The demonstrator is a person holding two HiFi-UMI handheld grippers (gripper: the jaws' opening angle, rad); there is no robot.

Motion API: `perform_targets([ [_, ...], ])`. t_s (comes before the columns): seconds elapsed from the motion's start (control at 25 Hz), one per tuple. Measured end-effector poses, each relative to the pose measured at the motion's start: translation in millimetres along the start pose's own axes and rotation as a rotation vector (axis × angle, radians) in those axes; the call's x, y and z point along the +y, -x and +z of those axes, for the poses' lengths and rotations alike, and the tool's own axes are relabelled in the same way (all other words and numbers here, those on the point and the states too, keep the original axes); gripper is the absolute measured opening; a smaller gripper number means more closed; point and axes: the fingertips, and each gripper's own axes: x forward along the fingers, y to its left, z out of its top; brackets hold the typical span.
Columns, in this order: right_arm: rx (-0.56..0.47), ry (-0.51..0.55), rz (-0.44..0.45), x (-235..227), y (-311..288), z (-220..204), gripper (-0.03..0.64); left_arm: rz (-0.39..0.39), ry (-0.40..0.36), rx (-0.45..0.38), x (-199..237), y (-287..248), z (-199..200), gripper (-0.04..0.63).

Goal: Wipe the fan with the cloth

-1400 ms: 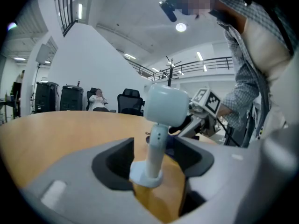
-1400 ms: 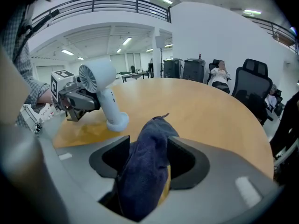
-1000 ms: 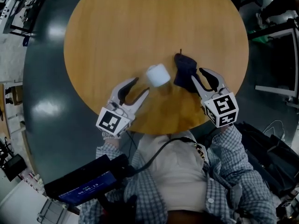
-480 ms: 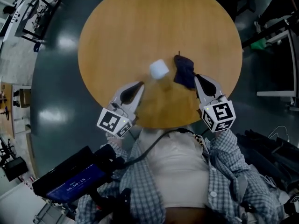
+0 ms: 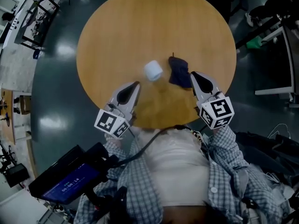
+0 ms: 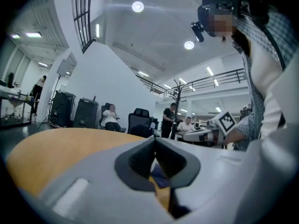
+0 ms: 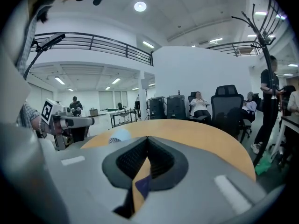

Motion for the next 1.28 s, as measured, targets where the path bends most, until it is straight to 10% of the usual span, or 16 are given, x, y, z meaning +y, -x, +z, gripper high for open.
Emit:
perform_targets([
  [1.28,0.057,0.112,0.009,-0.9,-6.2,-3.5,0.003,0.024,0.003,-0.004,6.6,-3.1,1.8,0.0],
])
